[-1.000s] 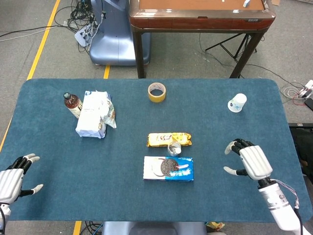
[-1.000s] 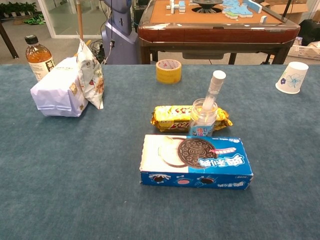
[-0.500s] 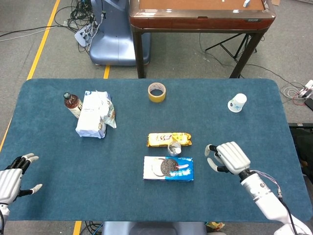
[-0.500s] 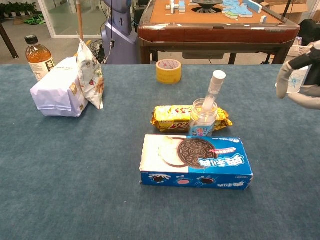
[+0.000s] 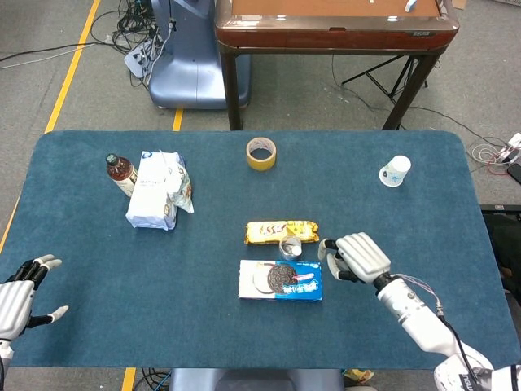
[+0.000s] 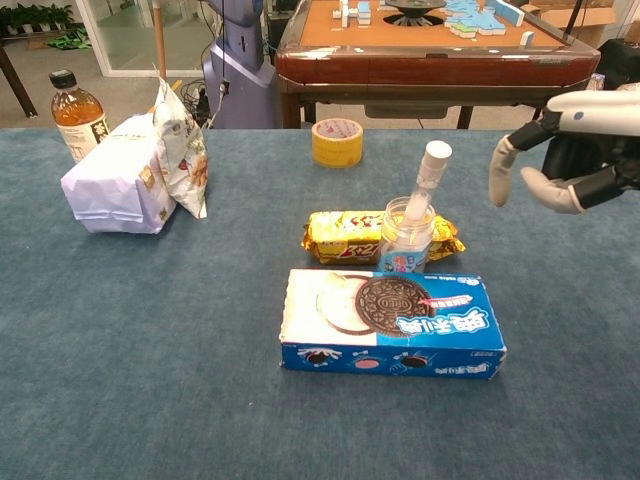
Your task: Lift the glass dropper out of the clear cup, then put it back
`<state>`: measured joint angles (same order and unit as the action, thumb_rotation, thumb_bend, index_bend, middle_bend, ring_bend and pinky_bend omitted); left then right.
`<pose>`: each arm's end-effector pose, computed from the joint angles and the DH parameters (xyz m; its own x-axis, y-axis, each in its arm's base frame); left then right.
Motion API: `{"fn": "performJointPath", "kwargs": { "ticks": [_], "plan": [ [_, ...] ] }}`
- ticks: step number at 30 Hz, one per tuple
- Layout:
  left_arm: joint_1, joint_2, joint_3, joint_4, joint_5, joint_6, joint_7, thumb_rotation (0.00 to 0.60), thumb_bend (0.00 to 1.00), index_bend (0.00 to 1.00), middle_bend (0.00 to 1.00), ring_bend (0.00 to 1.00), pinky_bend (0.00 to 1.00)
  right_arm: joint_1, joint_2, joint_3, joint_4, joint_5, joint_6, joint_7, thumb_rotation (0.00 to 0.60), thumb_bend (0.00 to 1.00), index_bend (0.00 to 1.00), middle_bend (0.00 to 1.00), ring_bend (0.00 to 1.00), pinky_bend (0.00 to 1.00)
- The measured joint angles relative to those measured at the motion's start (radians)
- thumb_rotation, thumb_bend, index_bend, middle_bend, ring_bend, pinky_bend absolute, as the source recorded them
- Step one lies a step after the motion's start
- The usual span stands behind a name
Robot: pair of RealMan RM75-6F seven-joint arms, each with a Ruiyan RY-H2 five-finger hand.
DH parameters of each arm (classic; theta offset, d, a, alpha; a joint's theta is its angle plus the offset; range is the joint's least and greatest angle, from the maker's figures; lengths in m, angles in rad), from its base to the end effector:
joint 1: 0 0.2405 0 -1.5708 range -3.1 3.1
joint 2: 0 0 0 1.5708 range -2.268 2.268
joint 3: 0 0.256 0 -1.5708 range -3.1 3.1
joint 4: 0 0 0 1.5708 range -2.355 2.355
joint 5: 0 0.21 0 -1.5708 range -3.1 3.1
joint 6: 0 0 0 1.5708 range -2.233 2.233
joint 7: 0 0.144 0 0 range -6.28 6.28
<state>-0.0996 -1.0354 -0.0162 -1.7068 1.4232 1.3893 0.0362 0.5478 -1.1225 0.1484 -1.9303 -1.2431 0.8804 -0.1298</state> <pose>-0.3140 0.1760 0.1638 0.4070 0.1281 0.9044 0.9082 0.0488 -0.4156 -0.1664 -0.2744 0.0710 0.2979 -0.4401 0.8471 -0.9307 -0.3311 0.1553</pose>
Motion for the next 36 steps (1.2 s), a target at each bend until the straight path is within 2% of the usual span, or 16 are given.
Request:
{"fn": "performJointPath", "kwargs": {
  "ticks": [9, 36],
  "plan": [
    [0.003, 0.006, -0.001, -0.003, 0.000, 0.004, -0.006, 0.600, 0.13, 0.22, 0.17, 0.13, 0.32, 0.055, -0.050, 0.011, 0.038, 0.059, -0.033, 0.002, 0.600, 0.78, 0.49, 1.00, 1.00, 1.00],
    [0.007, 0.018, 0.001, -0.011, 0.008, 0.007, -0.021, 0.600, 0.13, 0.22, 0.17, 0.13, 0.32, 0.129, -0.171, 0.014, 0.115, 0.102, -0.030, 0.019, 0.600, 0.78, 0.47, 1.00, 1.00, 1.00]
  ]
}}
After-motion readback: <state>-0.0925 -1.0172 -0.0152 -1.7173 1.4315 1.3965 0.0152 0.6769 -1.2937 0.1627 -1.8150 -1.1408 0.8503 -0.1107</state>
